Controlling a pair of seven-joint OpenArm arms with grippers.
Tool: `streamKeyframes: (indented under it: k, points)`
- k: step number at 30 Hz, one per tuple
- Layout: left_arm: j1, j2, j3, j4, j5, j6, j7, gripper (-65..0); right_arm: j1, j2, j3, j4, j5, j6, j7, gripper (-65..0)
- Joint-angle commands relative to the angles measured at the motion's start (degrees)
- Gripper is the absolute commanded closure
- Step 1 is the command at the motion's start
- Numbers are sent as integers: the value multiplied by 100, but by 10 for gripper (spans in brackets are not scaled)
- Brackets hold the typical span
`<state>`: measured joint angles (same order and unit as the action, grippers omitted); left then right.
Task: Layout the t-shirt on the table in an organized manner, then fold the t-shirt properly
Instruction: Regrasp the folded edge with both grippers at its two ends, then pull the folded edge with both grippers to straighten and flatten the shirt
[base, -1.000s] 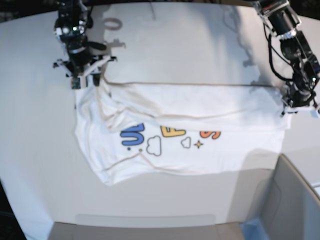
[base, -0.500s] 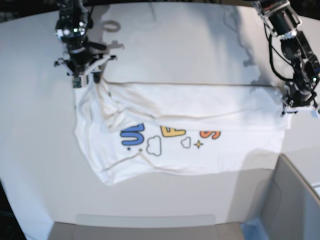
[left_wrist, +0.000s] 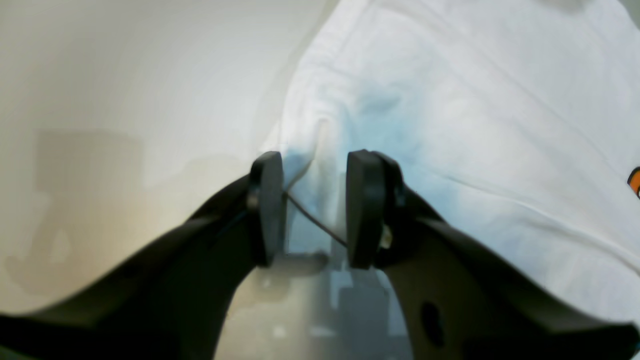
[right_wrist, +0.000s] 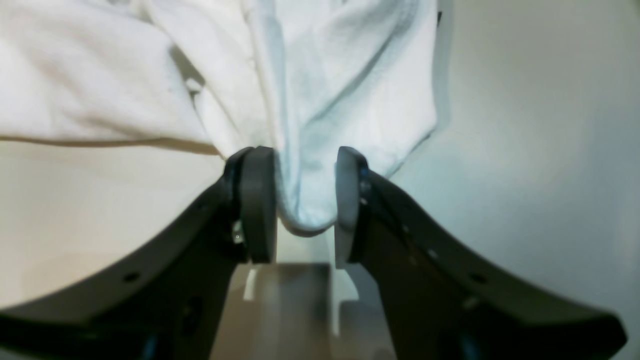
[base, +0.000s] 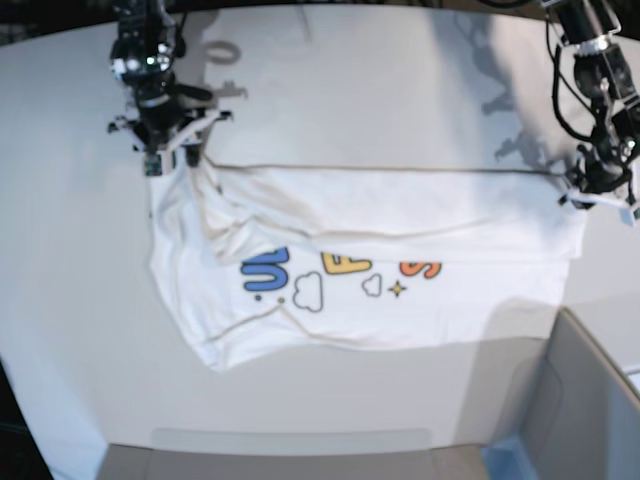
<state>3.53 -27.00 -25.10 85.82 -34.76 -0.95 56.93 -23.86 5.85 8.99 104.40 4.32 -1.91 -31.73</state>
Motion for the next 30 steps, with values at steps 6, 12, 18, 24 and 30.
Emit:
streamKeyframes:
  k: [6, 12, 18, 24, 30]
  points:
    - [-76, -293, 484, -402, -27, -50, -537, -228, 69, 26, 2, 96, 12, 11, 144, -208]
    - [-94, -372, 783, -1052, -27, -24, -1249, -226, 60, 26, 2, 96, 12, 11, 144, -188]
    - [-94, -372, 774, -1052, -27, -15, -1310, -154, 78, 26, 54, 96, 12, -7, 144, 0]
    - [-102, -363, 756, -1070, -27, -6, -1354, -23, 96, 70, 81, 96, 21, -7, 144, 0]
    - [-94, -355, 387, -1061, -27, -41, -1354, -21, 192, 88, 802, 96, 311, 20, 135, 0]
